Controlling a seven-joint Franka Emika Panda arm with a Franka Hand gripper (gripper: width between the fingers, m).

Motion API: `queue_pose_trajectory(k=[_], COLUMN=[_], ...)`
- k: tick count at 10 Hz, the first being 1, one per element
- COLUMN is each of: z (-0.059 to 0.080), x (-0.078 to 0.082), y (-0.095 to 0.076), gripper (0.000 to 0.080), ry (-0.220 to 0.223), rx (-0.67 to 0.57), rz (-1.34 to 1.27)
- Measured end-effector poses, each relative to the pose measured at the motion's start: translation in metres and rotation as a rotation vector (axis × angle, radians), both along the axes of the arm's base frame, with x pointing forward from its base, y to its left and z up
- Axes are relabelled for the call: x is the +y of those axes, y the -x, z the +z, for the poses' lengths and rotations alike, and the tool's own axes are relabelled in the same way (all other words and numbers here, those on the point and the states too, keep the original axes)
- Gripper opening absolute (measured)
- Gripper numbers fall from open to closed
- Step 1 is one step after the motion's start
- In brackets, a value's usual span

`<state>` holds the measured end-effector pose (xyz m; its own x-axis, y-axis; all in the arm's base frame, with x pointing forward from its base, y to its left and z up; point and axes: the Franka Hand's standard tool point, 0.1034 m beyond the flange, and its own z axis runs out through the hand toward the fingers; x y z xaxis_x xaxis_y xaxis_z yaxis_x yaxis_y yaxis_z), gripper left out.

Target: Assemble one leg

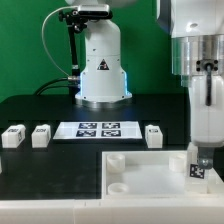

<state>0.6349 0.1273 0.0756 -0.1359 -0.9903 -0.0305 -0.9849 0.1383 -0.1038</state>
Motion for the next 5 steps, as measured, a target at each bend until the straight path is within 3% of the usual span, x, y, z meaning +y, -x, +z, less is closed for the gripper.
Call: queue_pose_trajectory(k=[1, 2, 5], z=[-0.0012, -0.0018, -0.0021], x=[0.0021, 0.0018, -0.0004], y=[0.0001, -0.0015, -0.0014], gripper=[0.0621, 0.0641, 0.0649], ry=[0.023, 0.066, 0.107], rx=[-0.013, -0.038, -0.037], rz=[0.165, 0.418, 0.712])
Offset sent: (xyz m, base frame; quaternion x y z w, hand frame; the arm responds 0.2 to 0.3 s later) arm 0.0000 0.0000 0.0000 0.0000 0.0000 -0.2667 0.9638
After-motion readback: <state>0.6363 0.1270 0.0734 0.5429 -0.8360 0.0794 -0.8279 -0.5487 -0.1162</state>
